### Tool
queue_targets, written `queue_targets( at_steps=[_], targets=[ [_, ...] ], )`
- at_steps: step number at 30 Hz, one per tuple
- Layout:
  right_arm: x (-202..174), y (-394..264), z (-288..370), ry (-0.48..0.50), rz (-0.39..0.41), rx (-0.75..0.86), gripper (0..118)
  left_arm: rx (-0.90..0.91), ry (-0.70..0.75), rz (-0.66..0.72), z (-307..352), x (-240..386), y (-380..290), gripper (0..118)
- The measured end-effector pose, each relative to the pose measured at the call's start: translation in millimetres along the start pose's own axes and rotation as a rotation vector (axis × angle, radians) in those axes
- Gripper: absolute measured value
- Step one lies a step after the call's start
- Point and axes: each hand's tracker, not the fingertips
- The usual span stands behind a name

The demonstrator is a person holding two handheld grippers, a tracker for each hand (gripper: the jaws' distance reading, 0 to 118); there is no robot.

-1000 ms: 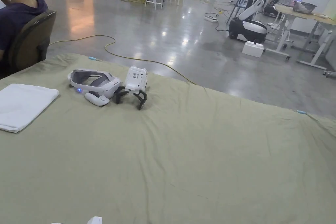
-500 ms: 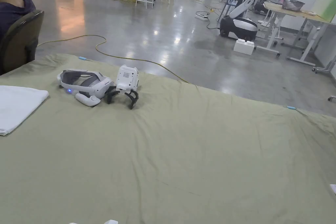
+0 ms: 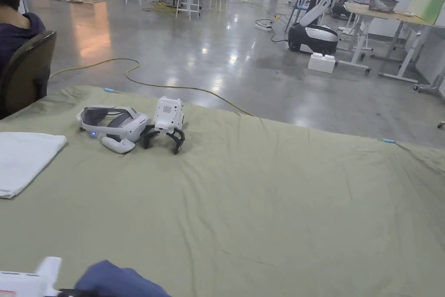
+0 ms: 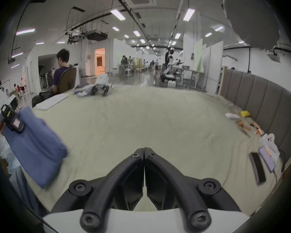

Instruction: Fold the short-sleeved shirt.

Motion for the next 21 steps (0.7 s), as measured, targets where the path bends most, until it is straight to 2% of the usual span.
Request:
queue_targets(
  at_steps=[6,9,13,16,20,21],
  targets=[
    [53.5,48.4,5.7,-0.088,0.002,0.097,0,0.046,0.215,0.007,93.7,-1.9,42.9,17],
    [77.6,59.3,8.7,-0.096,-0.062,0.106,0,0.057,0.333,0.012,120.2,-12.5,63.8,17],
    [96.7,65.1,16.3,-0.151,-0.057,0.125,0,0.069,0.491,0.048,135.9,-21.1,77.9,18],
    [105.3,62.4,19.9,-0.175,-0.071,0.126,0,0.042,0.59,0.015,126.7,-24.5,76.8,19],
    [108.2,56.4,21.4,-0.187,-0.069,0.11,0,0.036,0.647,0.02,123.8,-25.9,74.6,22],
    [108.0,54.7,21.7,-0.185,-0.068,0.106,0,0.041,0.669,0.025,125.7,-27.7,76.6,27]
  ],
)
